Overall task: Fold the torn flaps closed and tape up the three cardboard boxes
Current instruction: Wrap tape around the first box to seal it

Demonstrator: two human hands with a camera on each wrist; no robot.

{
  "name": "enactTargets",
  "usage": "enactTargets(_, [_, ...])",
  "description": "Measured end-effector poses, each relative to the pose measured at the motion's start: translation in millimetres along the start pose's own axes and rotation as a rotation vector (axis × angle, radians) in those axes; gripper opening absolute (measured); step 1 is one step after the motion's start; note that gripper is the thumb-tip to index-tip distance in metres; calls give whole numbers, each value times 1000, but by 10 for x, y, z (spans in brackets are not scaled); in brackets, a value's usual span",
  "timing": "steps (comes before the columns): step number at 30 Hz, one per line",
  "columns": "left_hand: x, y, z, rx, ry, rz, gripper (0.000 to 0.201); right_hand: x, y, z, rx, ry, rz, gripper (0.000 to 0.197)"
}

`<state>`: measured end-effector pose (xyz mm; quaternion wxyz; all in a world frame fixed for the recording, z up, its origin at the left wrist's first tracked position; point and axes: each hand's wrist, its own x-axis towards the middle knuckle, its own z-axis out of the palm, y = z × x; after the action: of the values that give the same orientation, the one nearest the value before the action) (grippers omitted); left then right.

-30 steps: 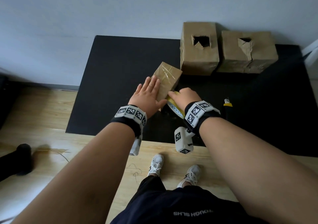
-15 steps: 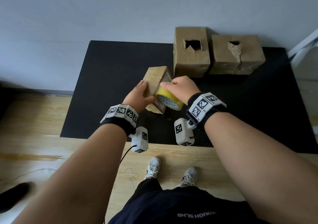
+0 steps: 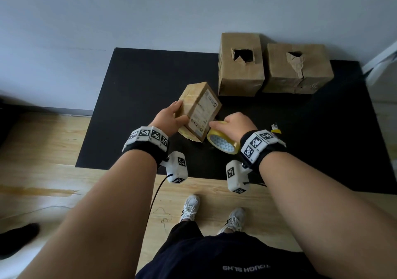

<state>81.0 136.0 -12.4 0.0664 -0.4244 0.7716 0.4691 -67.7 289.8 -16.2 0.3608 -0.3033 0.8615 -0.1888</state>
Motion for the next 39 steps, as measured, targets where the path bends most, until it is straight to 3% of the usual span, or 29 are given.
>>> enactTargets(7, [3,-128,-25,-123,29,-55,55,50,12,-108,86,22,-92,49])
enactTargets(11, [-29,-96,-34,-152,21,-54,51,93,133,-44,-148,26,-1,50])
enactTargets(20, [86,-284,-1,-188,9,-96,73,268,75,148,-225,36,38,49])
enactTargets(26, [49,-306,-7,-189,98,-122,59,335,2,342,-246,59,37,45])
enactTargets(30, [39,-385,72,-77,143,-89,61,341,-4,385,-224,94,12,47])
enactTargets(35, [9,-247,248,309,328,125,64,341,-6,398,-212,91,32,46])
enactTargets(39, [-55,-266,470,669,178,225,61,346,-7,382,-201,83,36,46])
